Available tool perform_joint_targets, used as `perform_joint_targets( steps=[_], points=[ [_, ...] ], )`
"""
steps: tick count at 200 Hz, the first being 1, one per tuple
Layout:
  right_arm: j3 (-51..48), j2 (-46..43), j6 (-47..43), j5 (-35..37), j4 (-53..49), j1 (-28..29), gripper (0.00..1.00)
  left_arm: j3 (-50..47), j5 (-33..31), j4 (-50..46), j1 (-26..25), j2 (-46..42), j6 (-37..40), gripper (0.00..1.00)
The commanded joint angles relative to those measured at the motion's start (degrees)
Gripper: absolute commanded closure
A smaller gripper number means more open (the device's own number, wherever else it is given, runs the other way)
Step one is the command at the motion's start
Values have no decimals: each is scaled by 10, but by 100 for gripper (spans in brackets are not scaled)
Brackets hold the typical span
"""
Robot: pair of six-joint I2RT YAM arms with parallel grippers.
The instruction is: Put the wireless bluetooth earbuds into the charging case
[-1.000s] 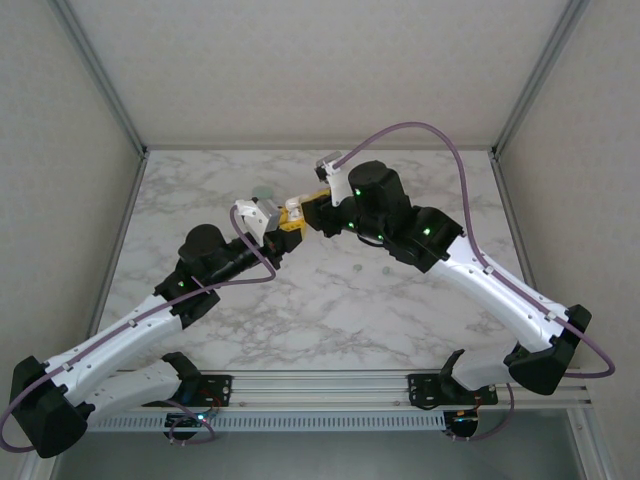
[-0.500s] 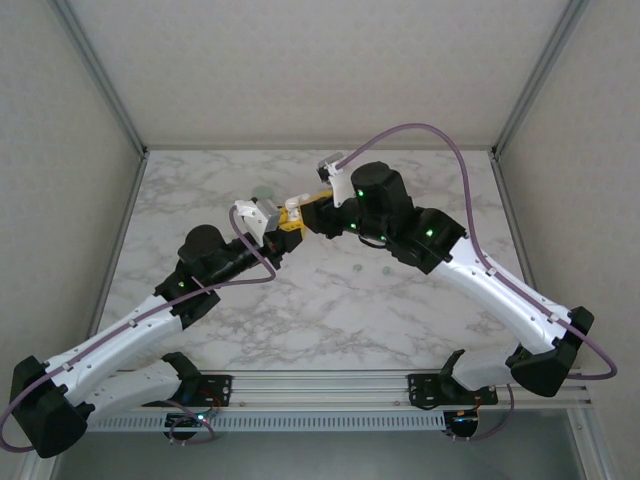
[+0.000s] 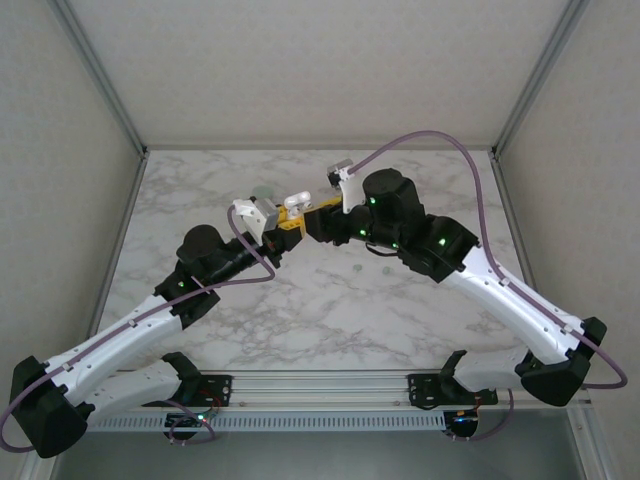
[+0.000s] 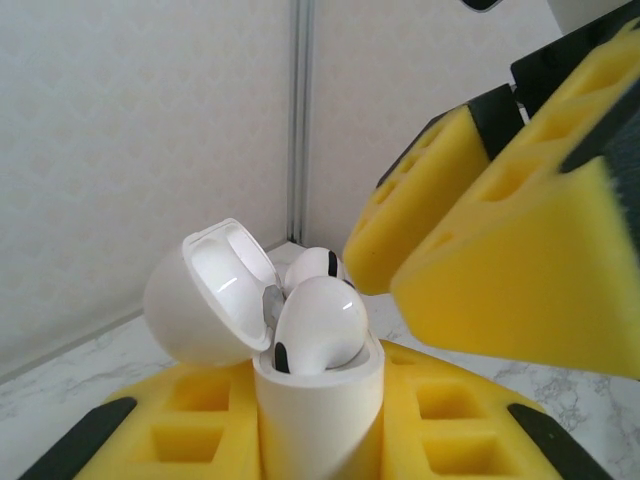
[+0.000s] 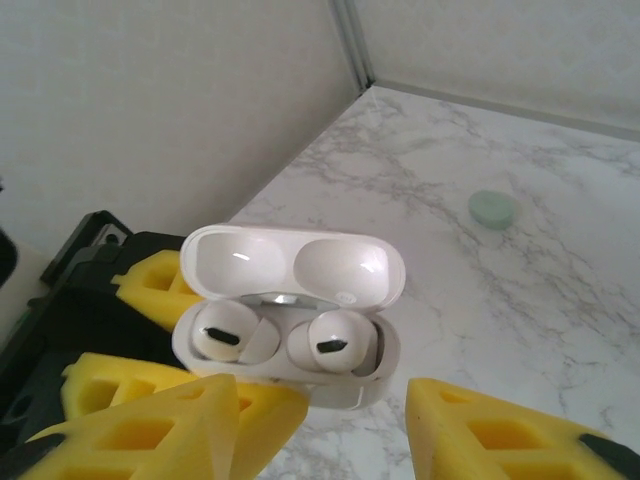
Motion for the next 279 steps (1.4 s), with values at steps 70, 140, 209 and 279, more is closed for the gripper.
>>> perform_joint_targets(
  steps=[70,140,209,279],
  points=[
    [-13,-48,42,10,40,-18,48,6,16,25,-2,-2,14,96],
    [84,33,154,-86,-75,-125,50,16,88,-31,-3,3,91,96],
    [158,130,132,-207,-137,-125,47,33,112,-53,-3,13,108,96],
    [129,108,97,-236,-173,-125,47,33,83,-45,-3,17,92,95]
  ],
)
